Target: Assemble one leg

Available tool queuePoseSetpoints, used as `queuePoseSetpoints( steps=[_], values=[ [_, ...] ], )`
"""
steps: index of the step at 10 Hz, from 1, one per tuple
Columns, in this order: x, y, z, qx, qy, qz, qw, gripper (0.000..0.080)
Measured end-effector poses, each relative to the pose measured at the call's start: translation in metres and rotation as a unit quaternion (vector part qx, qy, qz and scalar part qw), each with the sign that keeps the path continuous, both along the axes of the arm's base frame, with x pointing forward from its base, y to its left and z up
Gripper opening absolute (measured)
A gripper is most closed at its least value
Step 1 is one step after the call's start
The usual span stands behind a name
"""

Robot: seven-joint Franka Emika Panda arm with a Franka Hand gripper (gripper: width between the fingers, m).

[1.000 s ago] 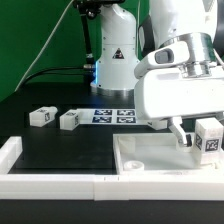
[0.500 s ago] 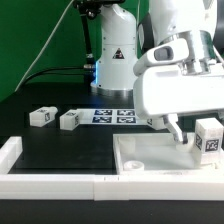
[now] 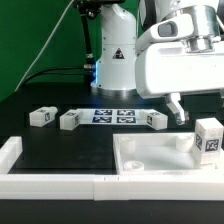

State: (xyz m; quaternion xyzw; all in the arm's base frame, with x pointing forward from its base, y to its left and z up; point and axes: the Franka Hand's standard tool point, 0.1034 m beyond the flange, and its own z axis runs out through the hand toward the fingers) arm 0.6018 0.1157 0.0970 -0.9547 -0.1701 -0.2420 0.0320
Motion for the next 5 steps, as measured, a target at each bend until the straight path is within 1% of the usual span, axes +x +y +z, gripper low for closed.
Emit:
queuePoseSetpoints(
  steps=[1, 2, 3, 4, 5],
  values=[
    [-0.0012, 0.0004, -0.0037, 0.006, 0.026, -0.019, 0.999, 0.0649],
    [-0.0028, 0.0045, -0.0068, 0.003, 0.092, -0.031, 0.995, 0.0649],
    [0.0067, 0.0032, -0.0034, -0.006, 0.116, -0.03, 0.993, 0.0649],
    [0.0027, 0.0011, -0.0076, -0.019, 0.173, -0.029, 0.984, 0.0649],
    [0.0042, 0.0011, -0.0068, -0.031, 0.228, -0.027, 0.973, 0.0649]
  ],
)
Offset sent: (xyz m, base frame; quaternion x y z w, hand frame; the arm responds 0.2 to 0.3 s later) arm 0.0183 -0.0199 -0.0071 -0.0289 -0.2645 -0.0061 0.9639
